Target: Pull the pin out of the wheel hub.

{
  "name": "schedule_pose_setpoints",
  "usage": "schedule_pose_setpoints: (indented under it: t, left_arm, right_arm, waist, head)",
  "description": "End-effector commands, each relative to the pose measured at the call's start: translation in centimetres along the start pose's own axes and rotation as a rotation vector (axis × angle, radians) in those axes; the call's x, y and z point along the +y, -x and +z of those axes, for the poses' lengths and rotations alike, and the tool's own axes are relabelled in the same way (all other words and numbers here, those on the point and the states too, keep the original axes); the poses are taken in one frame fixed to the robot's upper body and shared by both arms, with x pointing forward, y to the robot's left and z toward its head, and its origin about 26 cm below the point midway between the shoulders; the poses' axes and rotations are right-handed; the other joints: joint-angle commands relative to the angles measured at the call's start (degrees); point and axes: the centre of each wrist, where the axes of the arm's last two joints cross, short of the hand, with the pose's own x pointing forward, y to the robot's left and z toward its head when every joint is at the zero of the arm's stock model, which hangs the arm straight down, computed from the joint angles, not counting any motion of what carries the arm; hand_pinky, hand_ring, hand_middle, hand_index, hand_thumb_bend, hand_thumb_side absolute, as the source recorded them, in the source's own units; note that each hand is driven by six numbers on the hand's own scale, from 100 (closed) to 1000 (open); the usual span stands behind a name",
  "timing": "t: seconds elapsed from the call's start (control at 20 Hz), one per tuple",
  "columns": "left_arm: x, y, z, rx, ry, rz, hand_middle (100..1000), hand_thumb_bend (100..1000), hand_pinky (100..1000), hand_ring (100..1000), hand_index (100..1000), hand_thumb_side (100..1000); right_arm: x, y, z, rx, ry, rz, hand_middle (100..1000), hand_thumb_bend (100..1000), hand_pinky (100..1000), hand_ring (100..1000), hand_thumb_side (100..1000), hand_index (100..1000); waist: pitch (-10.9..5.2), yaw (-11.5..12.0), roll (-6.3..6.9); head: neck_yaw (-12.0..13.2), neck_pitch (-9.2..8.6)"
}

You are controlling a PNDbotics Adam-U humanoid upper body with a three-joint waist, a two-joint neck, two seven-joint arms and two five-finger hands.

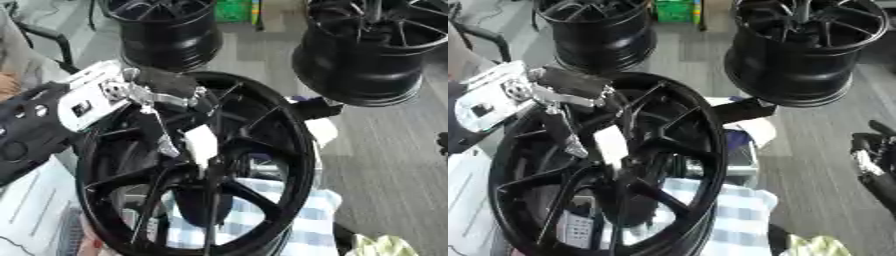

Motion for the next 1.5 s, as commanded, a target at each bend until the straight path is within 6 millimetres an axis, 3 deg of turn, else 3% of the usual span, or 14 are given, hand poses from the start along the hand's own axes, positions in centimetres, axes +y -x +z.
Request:
schedule_pose_setpoints:
  t: [0.05, 0.2, 0.45, 0.7, 1.0, 1.5]
  left_arm:
    - [0.9, 0.2, 0.9, -0.213, 0.327, -0.243, 595, 339, 782, 626, 704, 189]
    - [1.0, 0.3, 1.0, -0.202, 0.323, -0.234, 510, 218, 764, 565, 624, 179]
    - [1.6, 0.1, 1.4, -0.183, 0.294, -0.208, 415, 101, 745, 513, 517, 233]
    - [2.6, -0.4, 1.8, -0.169, 0.245, -0.167, 354, 100, 729, 478, 453, 250]
    - [4.0, -1.2, 2.7, -0.160, 0.182, -0.131, 348, 100, 728, 472, 448, 239]
    - [6.6, -1.3, 6.9, -0.089, 0.029, -0.034, 324, 100, 727, 455, 424, 210]
  right_arm:
    - [-0.8, -0.5, -0.4, -0.019, -0.005, 0.028, 728, 100, 806, 802, 463, 934]
    - [-0.8, -0.5, -0.4, -0.018, -0.005, 0.027, 728, 100, 806, 802, 462, 934]
    - [-0.8, -0.4, -0.4, -0.018, -0.004, 0.027, 727, 100, 806, 802, 462, 934]
    - [-0.8, -0.4, -0.4, -0.015, -0.002, 0.027, 727, 100, 806, 802, 461, 934]
    - [-0.8, -0.4, -0.4, -0.015, -0.003, 0.027, 727, 100, 806, 802, 460, 934]
    - [-0.9, -0.3, -0.3, -0.012, -0.001, 0.029, 727, 100, 806, 801, 459, 934]
  waist:
    - [-0.72, 0.0, -0.13]
    - [-0.73, 0.1, -0.16]
    - [-0.77, 0.2, -0.20]
    - [-0.79, 0.2, -0.22]
    - [-0.82, 0.3, -0.23]
    - [-0.92, 0.7, -0.29]
  head:
    - [-0.1, 0.28]
    - [-0.1, 0.28]
    - [-0.1, 0.28]
    - [-0.1, 0.28]
    - [-0.2, 0.28]
    - [-0.4, 0.28]
